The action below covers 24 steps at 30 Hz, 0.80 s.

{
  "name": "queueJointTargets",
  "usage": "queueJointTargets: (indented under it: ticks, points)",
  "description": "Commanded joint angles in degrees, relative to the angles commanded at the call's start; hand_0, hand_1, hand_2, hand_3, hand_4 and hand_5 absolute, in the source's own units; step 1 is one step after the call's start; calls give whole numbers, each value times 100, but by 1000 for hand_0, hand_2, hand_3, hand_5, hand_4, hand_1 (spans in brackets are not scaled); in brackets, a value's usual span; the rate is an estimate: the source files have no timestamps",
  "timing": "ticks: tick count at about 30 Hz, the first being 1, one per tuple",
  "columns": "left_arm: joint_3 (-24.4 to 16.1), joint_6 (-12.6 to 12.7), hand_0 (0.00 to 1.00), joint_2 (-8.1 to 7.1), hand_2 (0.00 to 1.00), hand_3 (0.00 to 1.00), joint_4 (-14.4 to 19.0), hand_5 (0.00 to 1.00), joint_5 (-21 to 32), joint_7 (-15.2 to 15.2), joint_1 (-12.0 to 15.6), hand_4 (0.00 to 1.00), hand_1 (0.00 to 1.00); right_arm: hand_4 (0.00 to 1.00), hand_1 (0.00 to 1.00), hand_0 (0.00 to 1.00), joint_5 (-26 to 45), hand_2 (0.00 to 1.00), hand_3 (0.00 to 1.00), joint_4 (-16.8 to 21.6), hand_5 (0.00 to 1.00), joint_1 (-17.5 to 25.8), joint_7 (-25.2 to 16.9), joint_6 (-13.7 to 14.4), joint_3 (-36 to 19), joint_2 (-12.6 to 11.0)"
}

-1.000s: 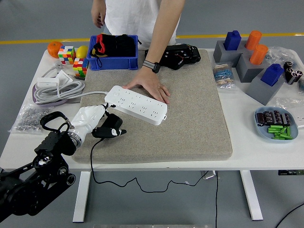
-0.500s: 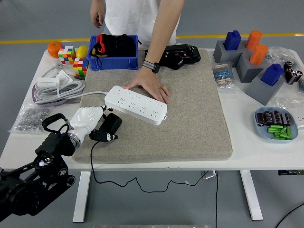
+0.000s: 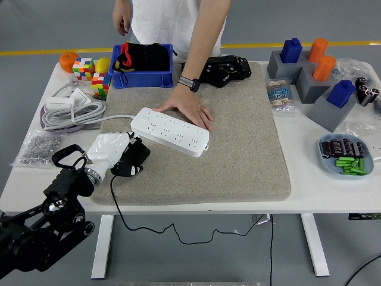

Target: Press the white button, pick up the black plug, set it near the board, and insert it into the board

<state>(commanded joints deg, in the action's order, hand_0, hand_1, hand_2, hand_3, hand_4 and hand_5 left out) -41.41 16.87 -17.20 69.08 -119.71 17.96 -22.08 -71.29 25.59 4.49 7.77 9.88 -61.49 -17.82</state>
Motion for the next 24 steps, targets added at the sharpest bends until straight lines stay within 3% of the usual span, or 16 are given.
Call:
queueJointTargets:
  ticks: [4, 5, 11, 18, 24]
  points:
    - [-9, 51, 248, -3, 400, 597, 19, 2, 47, -45, -8, 513, 352, 709, 639, 701, 1, 650, 587, 0, 377, 4, -15, 12, 9, -5]
    - [-13, 63, 216, -5, 305, 572, 31, 2, 61, -54, -11, 471, 288, 708, 636, 701, 1, 652, 587, 1, 377, 4, -18, 13, 11, -4]
    - [-157, 123, 211, 12, 294, 568, 177, 2, 346, -88, -131, 462, 282, 707, 635, 700, 13, 648, 583, -1, 374, 18, -34, 20, 38, 0]
    - [-226, 301, 214, 247, 293, 568, -276, 2, 959, -163, -610, 461, 279, 704, 635, 697, 21, 646, 582, 3, 371, 18, -40, 27, 58, -7]
    - [-35, 407, 211, 514, 288, 568, -821, 2, 1006, -68, -1130, 465, 273, 702, 633, 697, 32, 648, 579, 0, 368, 16, -39, 23, 60, -4]
